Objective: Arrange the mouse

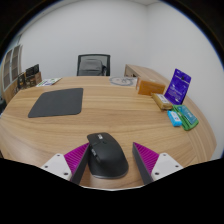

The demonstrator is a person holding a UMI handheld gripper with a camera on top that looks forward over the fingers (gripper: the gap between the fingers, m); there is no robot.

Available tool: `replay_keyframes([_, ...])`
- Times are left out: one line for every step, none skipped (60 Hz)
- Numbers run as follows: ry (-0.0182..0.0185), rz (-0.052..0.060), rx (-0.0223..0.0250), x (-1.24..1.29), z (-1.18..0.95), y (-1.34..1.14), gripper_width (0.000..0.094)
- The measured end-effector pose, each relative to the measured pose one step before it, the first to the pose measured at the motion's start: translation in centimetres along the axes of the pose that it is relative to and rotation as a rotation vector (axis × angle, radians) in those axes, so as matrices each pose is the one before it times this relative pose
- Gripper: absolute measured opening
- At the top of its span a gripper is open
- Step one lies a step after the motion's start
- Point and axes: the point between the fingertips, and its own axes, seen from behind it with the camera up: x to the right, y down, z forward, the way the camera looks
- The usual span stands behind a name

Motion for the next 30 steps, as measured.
replay_keyframes([0.00256, 0.0004, 0.00069, 0.131, 0.165, -0.152, 0.0861])
replay_keyframes([0.00251, 0.0012, 0.00113, 0.113, 0.170, -0.152, 0.0863])
replay_keyframes([0.00237, 0.0010, -0.00045, 0.108, 0.157, -0.094, 0.0863])
replay_keyframes([0.00213, 0.0021, -0.00022, 0.103, 0.162, -0.104, 0.0860])
replay_keyframes([0.00200, 0.0031, -0.00122, 0.056, 0.115, -0.072, 0.0857])
replay_keyframes([0.00225, 0.0047, -0.00093, 0.110, 0.117, -0.087, 0.0862])
replay_keyframes([0.00244, 0.0049, -0.00144, 0.121, 0.123, -0.067, 0.0863])
replay_keyframes([0.00229, 0.0045, -0.00150, 0.105, 0.107, -0.070, 0.0863])
replay_keyframes([0.00195, 0.0041, -0.00074, 0.098, 0.109, -0.060, 0.0861])
replay_keyframes([0.00232, 0.0042, -0.00049, 0.112, 0.109, -0.042, 0.0862])
replay_keyframes([0.00228, 0.0044, -0.00052, 0.107, 0.098, -0.063, 0.0861])
replay_keyframes([0.00222, 0.0043, -0.00109, 0.095, 0.056, -0.043, 0.0859])
replay_keyframes([0.00274, 0.0050, -0.00091, 0.100, 0.096, -0.060, 0.0858])
replay_keyframes([0.00149, 0.0062, -0.00153, 0.101, 0.108, -0.002, 0.0855])
replay_keyframes([0.00118, 0.0076, -0.00253, 0.035, 0.062, 0.017, 0.0852])
replay_keyframes([-0.00084, 0.0070, -0.00094, -0.014, 0.043, -0.021, 0.0846])
replay_keyframes([-0.00221, 0.0048, -0.00074, -0.029, 0.024, -0.014, 0.0829])
replay_keyframes([-0.00218, 0.0050, -0.00080, -0.033, 0.052, 0.013, 0.0807])
replay_keyframes([-0.00243, 0.0043, -0.00196, -0.160, 0.039, 0.008, 0.0777])
replay_keyframes([-0.00407, 0.0054, -0.00106, -0.125, 0.051, 0.042, 0.0740])
replay_keyframes([-0.00528, 0.0064, -0.00230, -0.158, 0.054, 0.053, 0.0699])
replay_keyframes([-0.00180, 0.0077, -0.00238, -0.052, 0.047, 0.049, 0.0649])
replay_keyframes([-0.00346, 0.0103, 0.00181, -0.129, 0.028, -0.043, 0.0585])
replay_keyframes([-0.00035, 0.0087, -0.00255, -0.027, 0.033, 0.055, 0.0542])
replay_keyframes([0.00426, 0.0037, 0.00020, 0.072, -0.010, -0.024, 0.0541])
replay_keyframes([0.00619, 0.0000, 0.00005, -0.020, -0.002, -0.001, 0.0535])
replay_keyframes([0.00456, -0.0030, -0.00133, 0.073, -0.032, 0.046, 0.0526])
replay_keyframes([0.00400, -0.0015, -0.00099, 0.017, 0.020, 0.005, 0.0524])
replay_keyframes([0.00310, -0.0008, -0.00137, 0.015, -0.023, 0.014, 0.0518])
replay_keyframes([0.00212, 0.0003, -0.00219, 0.001, 0.001, 0.062, 0.0511])
